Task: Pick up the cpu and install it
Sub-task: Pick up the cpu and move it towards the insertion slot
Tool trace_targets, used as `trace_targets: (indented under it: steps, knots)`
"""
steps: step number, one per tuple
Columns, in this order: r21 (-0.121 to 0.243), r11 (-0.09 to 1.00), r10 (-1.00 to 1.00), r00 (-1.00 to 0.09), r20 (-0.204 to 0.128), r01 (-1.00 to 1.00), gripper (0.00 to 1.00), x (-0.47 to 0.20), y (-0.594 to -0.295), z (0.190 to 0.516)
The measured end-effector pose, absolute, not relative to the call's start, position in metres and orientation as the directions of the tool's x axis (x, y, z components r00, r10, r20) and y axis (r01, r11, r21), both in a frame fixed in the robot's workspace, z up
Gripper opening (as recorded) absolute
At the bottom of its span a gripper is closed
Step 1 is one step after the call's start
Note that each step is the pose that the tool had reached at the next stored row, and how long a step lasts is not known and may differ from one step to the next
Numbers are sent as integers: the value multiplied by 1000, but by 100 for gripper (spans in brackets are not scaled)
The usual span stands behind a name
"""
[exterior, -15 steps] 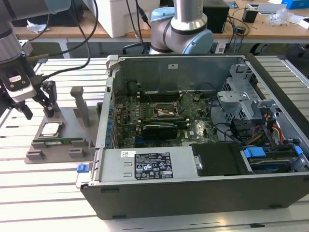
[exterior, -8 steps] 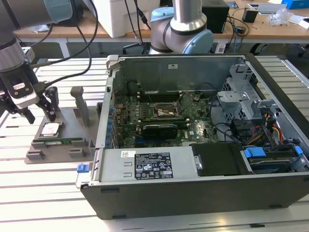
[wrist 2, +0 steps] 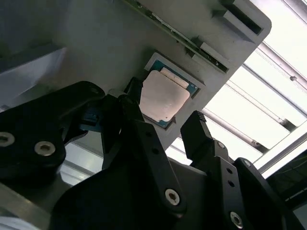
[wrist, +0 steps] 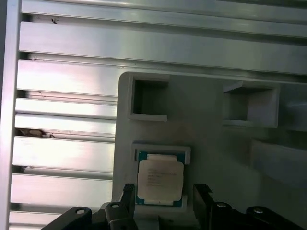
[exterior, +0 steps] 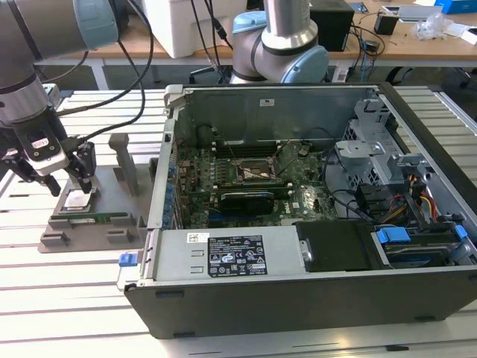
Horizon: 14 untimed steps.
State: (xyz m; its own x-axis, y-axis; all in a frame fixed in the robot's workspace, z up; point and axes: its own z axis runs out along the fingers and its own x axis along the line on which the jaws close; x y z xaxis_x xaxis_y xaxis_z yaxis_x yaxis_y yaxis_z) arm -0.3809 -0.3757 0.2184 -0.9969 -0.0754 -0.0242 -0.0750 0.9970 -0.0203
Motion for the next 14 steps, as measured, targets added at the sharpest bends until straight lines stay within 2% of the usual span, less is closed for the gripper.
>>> trace_targets:
  steps: [5,14]
  knots:
    - [-20,994,-104,-994,-24,-104,60,-381,-373,203]
    - [-20,993,-114,-993,-24,-114,60,-384,-372,193]
